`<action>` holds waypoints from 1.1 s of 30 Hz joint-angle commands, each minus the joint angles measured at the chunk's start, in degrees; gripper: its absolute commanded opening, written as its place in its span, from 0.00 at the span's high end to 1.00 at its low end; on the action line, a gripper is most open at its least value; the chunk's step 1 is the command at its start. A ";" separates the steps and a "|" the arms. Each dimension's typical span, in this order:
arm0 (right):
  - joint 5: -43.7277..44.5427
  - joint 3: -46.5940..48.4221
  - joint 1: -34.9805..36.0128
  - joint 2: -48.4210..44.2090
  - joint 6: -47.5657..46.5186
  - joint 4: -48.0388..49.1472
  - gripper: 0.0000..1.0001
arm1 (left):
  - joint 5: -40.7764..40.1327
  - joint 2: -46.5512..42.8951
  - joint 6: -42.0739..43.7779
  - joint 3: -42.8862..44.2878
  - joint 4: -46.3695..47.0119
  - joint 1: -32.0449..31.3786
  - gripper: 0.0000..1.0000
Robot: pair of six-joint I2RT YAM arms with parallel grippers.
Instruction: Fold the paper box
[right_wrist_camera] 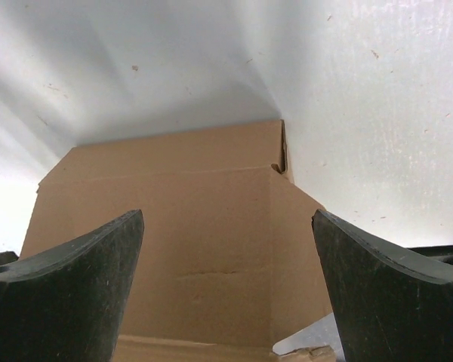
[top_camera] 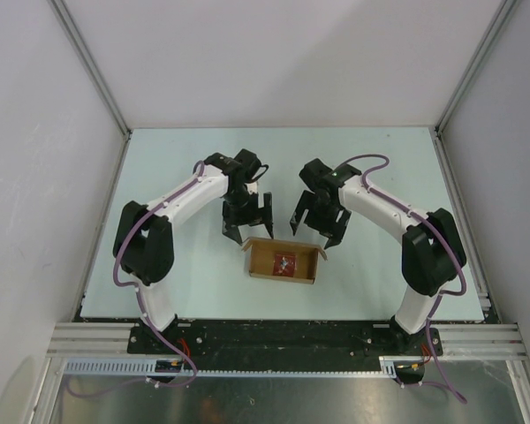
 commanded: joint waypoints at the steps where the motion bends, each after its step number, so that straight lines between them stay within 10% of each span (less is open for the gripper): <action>1: 1.76 -0.63 -0.42 0.61 -1.12 -1.23 0.00 | -1.13 -0.38 -1.67 1.11 -0.67 -0.01 0.04; 33: -8.96 -2.30 -1.38 -0.36 2.21 6.24 0.07 | 3.70 1.03 -3.52 4.89 -0.49 -2.55 0.07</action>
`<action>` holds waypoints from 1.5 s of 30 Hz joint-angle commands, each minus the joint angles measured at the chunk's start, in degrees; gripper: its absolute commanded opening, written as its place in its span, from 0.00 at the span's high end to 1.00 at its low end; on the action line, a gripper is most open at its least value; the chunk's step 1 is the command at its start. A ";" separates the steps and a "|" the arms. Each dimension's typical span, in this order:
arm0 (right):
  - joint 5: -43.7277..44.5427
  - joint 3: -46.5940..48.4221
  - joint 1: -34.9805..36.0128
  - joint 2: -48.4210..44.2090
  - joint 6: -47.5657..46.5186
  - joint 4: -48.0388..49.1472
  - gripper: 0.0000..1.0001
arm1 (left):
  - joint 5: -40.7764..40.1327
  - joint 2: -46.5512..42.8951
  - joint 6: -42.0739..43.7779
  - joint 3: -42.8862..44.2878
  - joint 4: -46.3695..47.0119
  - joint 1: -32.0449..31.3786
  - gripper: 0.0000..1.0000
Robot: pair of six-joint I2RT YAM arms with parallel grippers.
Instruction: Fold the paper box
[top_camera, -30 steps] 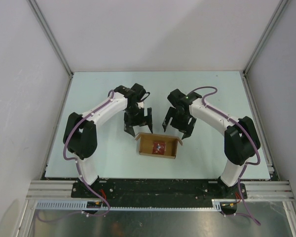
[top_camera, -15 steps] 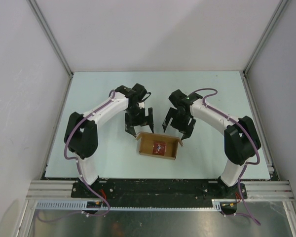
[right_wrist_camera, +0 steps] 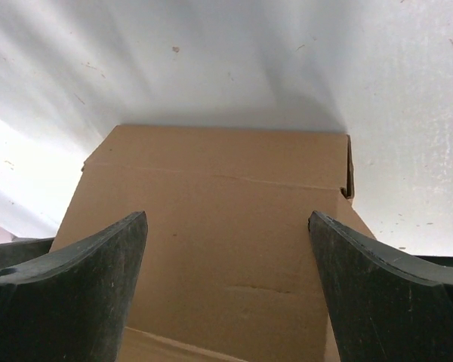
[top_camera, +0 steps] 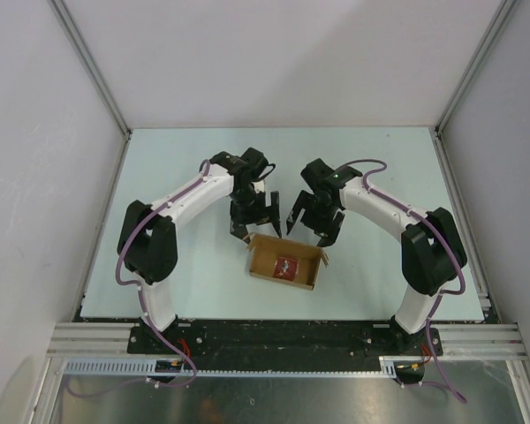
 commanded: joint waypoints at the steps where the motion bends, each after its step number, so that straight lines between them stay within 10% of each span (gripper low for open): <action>1: -2.06 0.04 -0.20 -0.38 1.54 1.39 0.07 | 2.00 -0.28 -1.44 2.10 -0.47 -0.43 0.07; 18: 9.45 0.04 -5.29 -4.15 0.66 -10.11 0.00 | 1.03 -0.54 -0.92 2.54 -0.56 0.01 0.06; 45: -1.88 -0.14 -1.08 -0.91 9.18 -11.00 0.00 | 1.91 1.22 0.05 3.68 -0.56 0.80 0.05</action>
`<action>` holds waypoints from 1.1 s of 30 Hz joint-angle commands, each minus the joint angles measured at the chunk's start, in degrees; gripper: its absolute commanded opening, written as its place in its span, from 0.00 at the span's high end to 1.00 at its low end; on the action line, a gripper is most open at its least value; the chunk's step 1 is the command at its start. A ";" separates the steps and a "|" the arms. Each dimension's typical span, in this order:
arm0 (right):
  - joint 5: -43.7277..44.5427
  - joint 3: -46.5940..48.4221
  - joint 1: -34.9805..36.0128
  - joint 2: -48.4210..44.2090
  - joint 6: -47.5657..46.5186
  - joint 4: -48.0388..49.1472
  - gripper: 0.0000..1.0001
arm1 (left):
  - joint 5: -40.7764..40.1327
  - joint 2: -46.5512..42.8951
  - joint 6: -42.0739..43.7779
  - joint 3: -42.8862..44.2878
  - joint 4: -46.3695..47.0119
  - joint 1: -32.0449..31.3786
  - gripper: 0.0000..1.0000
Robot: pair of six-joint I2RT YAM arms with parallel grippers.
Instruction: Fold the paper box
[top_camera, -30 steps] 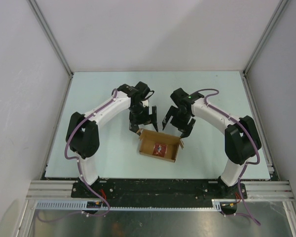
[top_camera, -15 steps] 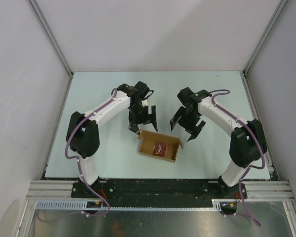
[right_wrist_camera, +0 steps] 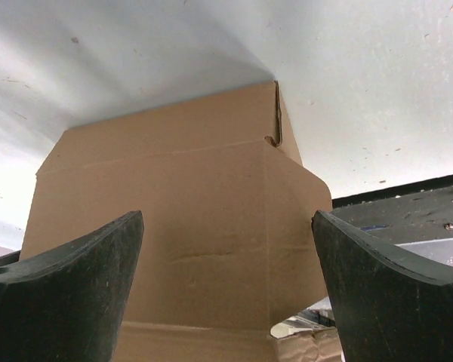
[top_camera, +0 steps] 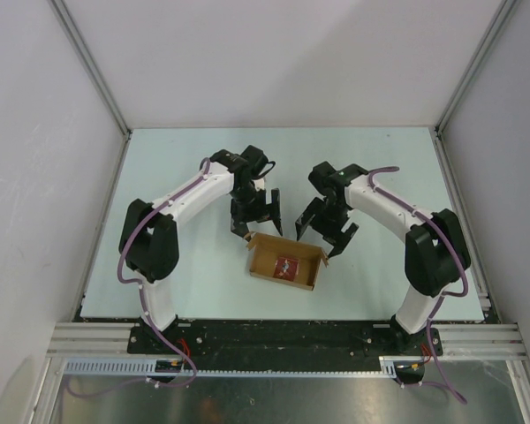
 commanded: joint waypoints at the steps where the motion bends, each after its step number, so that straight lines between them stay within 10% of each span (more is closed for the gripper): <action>1: -2.34 -0.14 0.64 0.54 0.70 0.17 0.00 | 1.10 0.25 -0.02 2.19 -0.60 0.14 0.05; 33: 3.17 -0.05 1.26 -2.19 -5.53 12.56 0.43 | -0.74 1.66 2.44 9.13 -0.34 0.32 0.20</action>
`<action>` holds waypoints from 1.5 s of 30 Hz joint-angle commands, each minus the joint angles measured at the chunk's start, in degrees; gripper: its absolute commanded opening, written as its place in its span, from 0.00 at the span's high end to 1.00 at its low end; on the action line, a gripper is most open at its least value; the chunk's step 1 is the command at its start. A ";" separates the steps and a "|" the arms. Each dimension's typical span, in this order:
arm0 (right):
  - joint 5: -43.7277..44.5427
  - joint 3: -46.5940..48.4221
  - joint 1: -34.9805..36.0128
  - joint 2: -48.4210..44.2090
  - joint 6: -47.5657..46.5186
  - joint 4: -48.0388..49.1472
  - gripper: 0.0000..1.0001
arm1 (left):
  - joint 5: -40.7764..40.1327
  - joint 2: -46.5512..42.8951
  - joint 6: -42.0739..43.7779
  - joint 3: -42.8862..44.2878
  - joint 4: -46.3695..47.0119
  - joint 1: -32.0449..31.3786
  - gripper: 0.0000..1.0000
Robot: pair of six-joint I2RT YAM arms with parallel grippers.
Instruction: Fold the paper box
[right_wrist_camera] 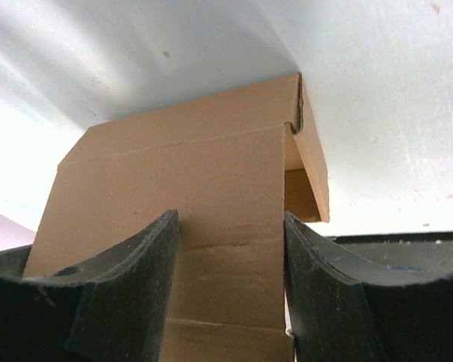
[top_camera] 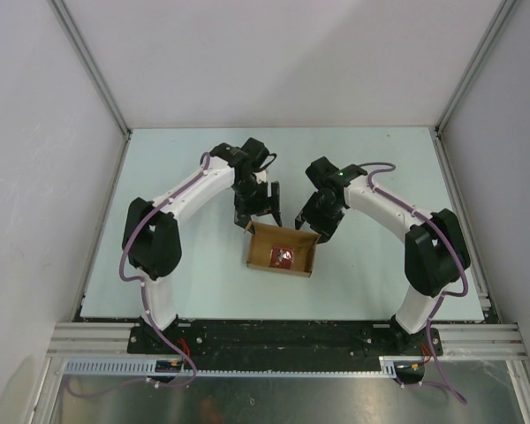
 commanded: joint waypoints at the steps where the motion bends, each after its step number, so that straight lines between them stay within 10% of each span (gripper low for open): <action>1: 5.31 -0.12 0.69 -2.91 -5.18 4.28 0.43 | -1.17 0.28 1.64 5.63 0.75 0.12 0.20; 45: 11.55 -5.30 6.49 -1.42 -15.74 6.74 0.51 | -12.17 -10.53 1.02 -20.64 6.82 -0.41 0.26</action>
